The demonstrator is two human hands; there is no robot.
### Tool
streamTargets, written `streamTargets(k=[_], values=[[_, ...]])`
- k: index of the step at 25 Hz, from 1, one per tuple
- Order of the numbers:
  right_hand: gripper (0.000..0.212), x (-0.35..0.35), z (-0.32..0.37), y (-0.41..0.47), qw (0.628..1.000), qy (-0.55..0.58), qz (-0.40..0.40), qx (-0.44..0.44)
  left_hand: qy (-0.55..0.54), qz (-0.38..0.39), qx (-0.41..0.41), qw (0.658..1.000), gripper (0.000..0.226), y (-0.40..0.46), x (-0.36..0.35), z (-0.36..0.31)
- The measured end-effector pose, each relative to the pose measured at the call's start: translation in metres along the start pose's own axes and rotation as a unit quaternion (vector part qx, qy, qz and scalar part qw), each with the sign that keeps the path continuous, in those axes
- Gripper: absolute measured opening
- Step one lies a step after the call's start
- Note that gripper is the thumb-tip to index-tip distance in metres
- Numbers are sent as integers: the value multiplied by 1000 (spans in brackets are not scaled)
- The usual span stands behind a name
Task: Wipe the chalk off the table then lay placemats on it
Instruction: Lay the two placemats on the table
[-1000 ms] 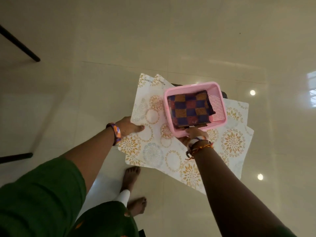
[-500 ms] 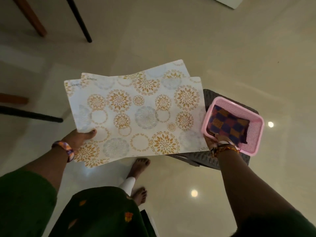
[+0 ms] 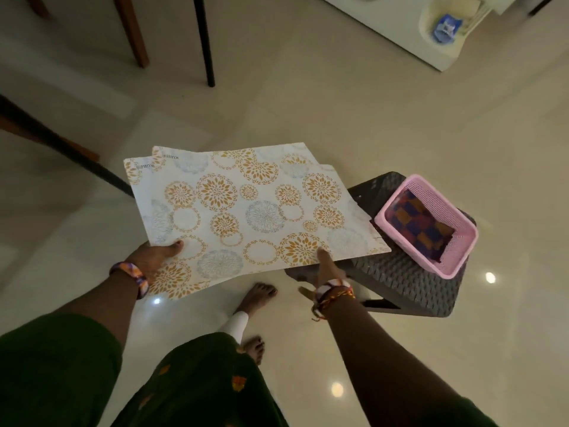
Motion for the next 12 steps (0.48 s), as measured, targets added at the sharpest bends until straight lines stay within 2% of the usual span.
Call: streamTargets(k=[2,4,6,8,10,12], values=[[31,-53,-20,-26,993,13,120,8,-7,-7,-13,1000,71,-11,26,9],[31,-88,-30,-48,986,10,166,31,-10,-5,-20,1000,84,-28,45,14],[37,-110,-33,-71,984,2,174,49,-49,-13,-38,998,67,-55,51,9],[39,-119,-24,-84,984,-28,163,66,-126,-3,-22,992,58,-71,53,13],[41,-124,1,-90,976,-72,174,106,-215,44,3,976,48,-85,45,8],[43,-125,31,-95,966,-86,189,154,-326,68,-42,942,57,-103,52,-18]])
Point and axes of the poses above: each hand's wrist, its own y-axis towards the middle knuckle, its own x-axis out of the back of the hand, z = x × y, the point moved 10 cm from there along y, towards the middle knuckle, and after that the axes turned 7 degrees about -y, right-handed, at the moved point
